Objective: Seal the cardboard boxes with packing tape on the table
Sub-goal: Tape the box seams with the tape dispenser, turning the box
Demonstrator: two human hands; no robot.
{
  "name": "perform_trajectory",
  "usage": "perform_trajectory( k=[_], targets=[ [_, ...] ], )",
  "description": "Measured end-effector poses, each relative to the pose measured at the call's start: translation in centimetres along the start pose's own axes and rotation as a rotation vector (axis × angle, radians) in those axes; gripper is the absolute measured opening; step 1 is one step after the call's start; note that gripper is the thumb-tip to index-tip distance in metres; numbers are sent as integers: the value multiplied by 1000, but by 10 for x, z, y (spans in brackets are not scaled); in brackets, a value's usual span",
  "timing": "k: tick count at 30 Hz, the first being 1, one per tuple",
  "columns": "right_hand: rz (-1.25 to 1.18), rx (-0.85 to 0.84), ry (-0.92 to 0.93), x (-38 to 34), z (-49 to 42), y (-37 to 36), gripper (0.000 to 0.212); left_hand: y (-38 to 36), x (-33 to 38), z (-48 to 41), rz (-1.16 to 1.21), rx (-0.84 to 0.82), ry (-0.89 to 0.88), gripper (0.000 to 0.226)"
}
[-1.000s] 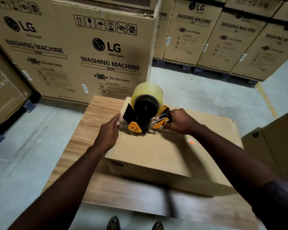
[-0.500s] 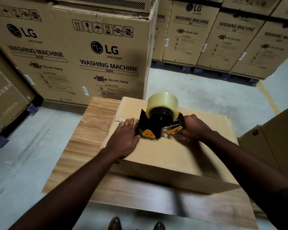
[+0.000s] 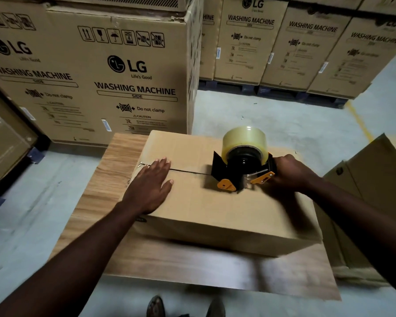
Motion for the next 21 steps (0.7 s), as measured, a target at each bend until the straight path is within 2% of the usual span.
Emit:
perform_trajectory(
  k=[2, 5, 6, 9, 11, 15, 19, 21],
  targets=[
    [1, 9, 5, 4, 6, 0, 24, -3, 9, -3, -4, -19, 96, 66],
    [27, 24, 0, 5, 3, -5, 28, -9, 38, -6, -36, -21, 259, 67],
    [29, 32, 8, 6, 2, -5, 29, -13, 58, -8, -34, -13, 232, 67],
    [28, 45, 45, 10, 1, -5, 31, -26, 120, -10, -5, -31, 9, 61],
    [36, 52, 71, 10, 1, -5, 31, -30, 138, -10, -22, -37, -72, 58],
    [66, 38, 91, 18, 2, -5, 33, -30, 126, -9, 70, -6, -37, 69],
    [30, 11, 40, 61, 28, 12, 21, -31, 127, -10, 34, -23, -19, 74],
    [-8, 41, 10, 87, 44, 21, 36, -31, 128, -10, 27, -23, -14, 75]
  ],
)
Point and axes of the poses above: each hand's wrist, its own z-axis away from the middle knuckle, its own y-axis out of the back of the hand, x = y × z, the point moved 7 cm from there along -z, towards the middle knuckle, and after that the axes turned 3 degrees about -z, right-handed, at the moved point
